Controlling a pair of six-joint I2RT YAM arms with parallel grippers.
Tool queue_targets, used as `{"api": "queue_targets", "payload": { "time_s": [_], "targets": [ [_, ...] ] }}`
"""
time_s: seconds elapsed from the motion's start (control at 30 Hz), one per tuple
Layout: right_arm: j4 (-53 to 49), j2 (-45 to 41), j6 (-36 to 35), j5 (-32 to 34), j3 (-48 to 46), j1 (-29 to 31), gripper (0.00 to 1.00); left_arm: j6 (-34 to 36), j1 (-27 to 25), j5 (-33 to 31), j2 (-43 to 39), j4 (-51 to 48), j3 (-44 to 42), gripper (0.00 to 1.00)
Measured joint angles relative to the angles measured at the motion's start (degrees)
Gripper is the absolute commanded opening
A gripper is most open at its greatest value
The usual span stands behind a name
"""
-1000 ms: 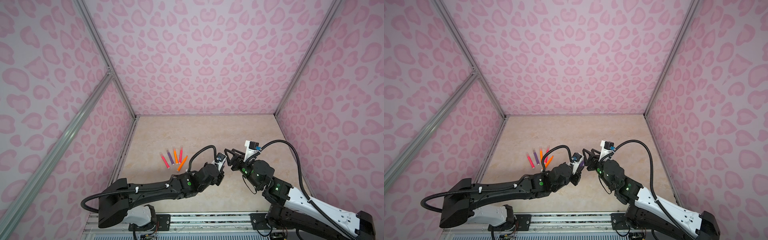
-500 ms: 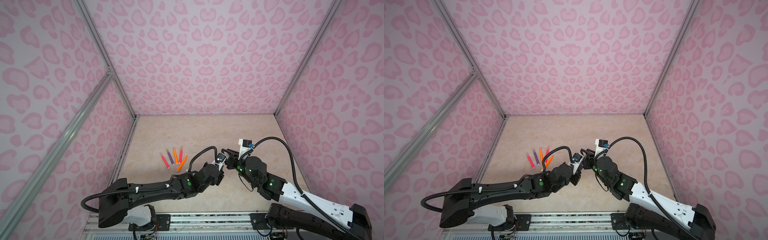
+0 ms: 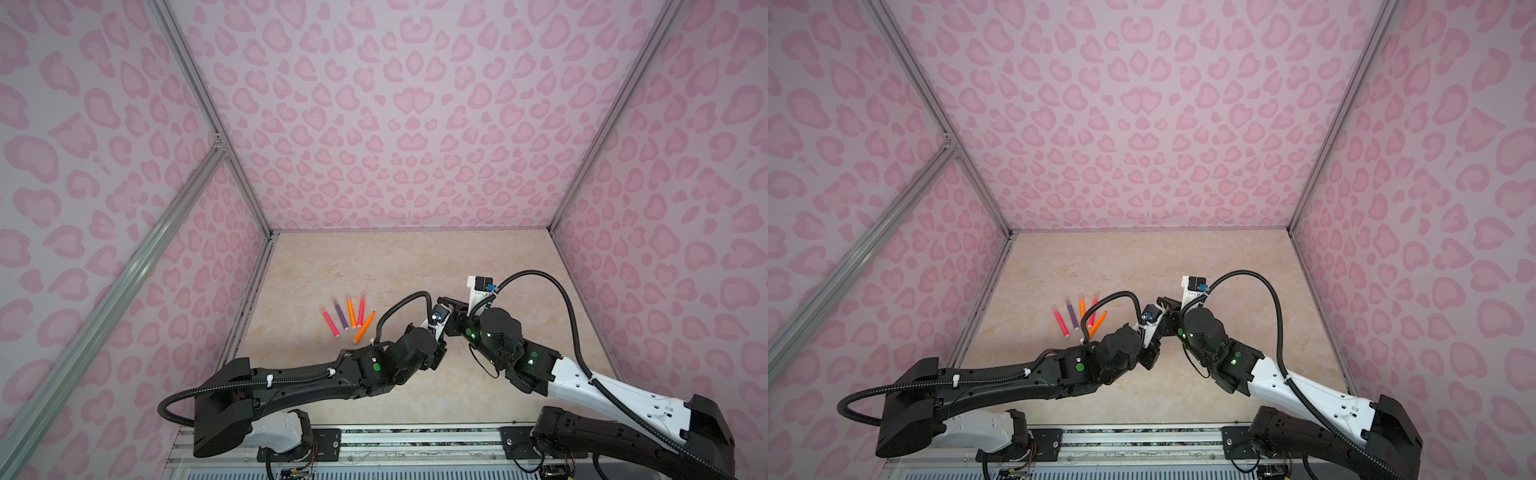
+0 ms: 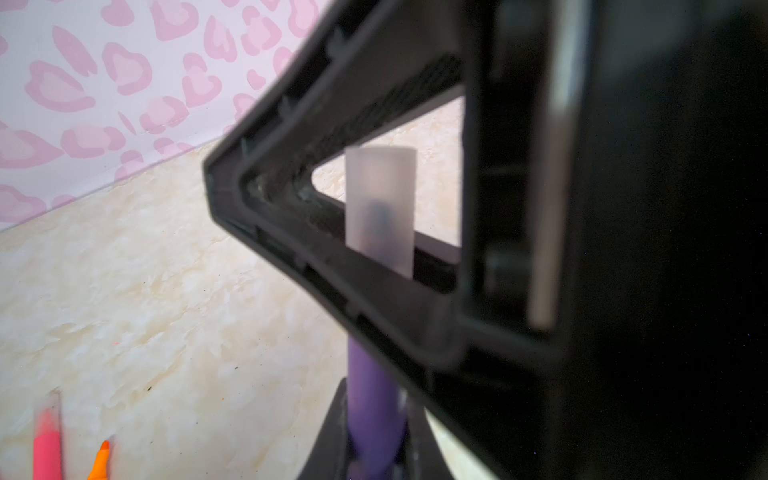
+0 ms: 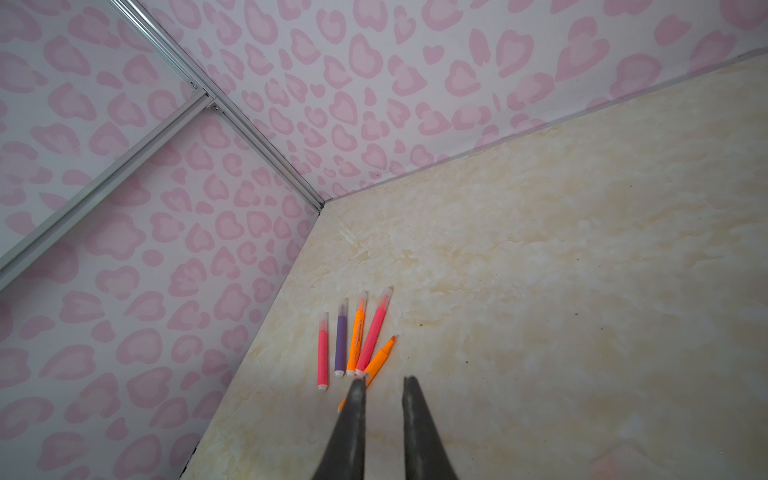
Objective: Insert the pens into the pen caps
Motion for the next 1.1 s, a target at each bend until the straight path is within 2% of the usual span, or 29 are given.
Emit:
{"api": "queue_targets", "payload": {
  "time_s": [0.23, 0.57, 1.1],
  "targets": [
    [4.44, 4.35, 0.70, -2.38, 0.59, 1.01, 0.00, -1.44, 3.74, 5.57, -4.17, -1.05, -2.97, 0.04],
    [8.68, 8.72, 1.60, 6.29, -0.26, 7.34, 0.00, -3.13, 7.23, 12.90, -7.15, -2.82, -6.23, 0.03],
    [20.63, 8.26, 5.44, 8.48, -9.05, 11.17, 0.00, -4.52, 11.93, 29.77, -9.05, -1.79, -10.58, 0.04]
  ]
}}
